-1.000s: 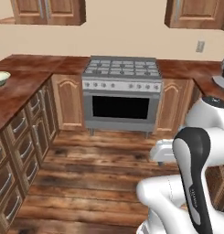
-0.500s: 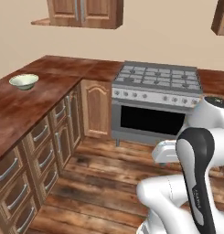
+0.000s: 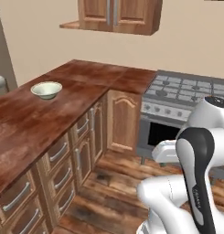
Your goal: Pick the cup and bowl from the counter and place them on the counter next to the sink.
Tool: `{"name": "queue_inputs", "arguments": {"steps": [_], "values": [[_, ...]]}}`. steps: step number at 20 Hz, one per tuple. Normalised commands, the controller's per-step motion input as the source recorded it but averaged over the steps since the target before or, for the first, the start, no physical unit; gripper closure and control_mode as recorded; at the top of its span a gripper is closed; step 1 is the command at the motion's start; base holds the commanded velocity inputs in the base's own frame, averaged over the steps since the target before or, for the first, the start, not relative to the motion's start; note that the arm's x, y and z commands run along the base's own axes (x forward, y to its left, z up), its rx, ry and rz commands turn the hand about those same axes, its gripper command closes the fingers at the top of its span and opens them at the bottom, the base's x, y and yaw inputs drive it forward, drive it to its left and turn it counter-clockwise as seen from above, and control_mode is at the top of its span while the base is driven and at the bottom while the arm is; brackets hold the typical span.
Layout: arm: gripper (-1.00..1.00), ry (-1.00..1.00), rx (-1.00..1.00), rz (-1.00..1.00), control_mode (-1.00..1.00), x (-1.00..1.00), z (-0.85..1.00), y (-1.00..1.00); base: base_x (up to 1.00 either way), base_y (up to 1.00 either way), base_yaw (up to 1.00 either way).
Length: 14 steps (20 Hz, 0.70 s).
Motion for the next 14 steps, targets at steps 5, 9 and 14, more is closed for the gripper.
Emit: {"name": "queue_inputs", "arguments": {"steps": [5,9,14], "values": [[-1.00,0.00,0.00,0.00,1.00,0.00,0.00,0.00,1.00,0.17,0.46],[-1.00,0.00,0.00,0.00,1.00,0.00,0.00,0.00,1.00,0.03,0.46],[-1.00,0.00,0.00,0.00,1.00,0.00,0.00,0.00,1.00,0.00,0.46]]}}
